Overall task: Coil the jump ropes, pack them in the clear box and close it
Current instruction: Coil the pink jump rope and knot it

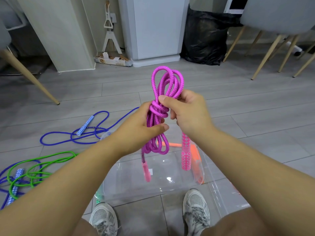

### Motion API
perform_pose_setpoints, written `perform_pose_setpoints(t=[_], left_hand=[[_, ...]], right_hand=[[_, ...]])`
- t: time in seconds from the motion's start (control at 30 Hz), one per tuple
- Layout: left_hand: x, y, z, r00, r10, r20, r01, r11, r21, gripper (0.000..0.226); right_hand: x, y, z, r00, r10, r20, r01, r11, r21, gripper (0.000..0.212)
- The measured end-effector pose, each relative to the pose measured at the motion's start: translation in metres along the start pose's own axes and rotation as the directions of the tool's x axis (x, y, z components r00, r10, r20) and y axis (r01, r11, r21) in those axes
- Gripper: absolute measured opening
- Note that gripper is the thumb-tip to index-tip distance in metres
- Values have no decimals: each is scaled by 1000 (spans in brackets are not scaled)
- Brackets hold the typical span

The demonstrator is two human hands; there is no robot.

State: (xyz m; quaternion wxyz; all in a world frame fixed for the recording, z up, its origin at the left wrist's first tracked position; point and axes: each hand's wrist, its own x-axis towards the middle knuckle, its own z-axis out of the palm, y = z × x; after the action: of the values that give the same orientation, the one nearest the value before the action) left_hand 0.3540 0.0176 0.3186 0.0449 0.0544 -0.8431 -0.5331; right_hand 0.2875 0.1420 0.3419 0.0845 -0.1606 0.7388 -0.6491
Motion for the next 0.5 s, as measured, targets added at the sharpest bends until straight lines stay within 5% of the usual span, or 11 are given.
perform_pose_setpoints(t=[0.27, 0.4, 0.5], left_hand=[[-3, 3, 5, 987, 17, -157, -8, 998, 56, 39], [-1, 6, 7, 957, -94, -276, 106, 994, 31, 47], [4, 5, 7, 936, -211, -280, 223, 975, 12, 31]], right_hand=[[-2, -1, 4, 990, -111, -86, 110, 994, -18, 12], [0, 0, 5, 985, -120, -121, 120, 993, -11, 13], [-1, 1, 6, 986, -118, -120, 118, 993, -9, 16]])
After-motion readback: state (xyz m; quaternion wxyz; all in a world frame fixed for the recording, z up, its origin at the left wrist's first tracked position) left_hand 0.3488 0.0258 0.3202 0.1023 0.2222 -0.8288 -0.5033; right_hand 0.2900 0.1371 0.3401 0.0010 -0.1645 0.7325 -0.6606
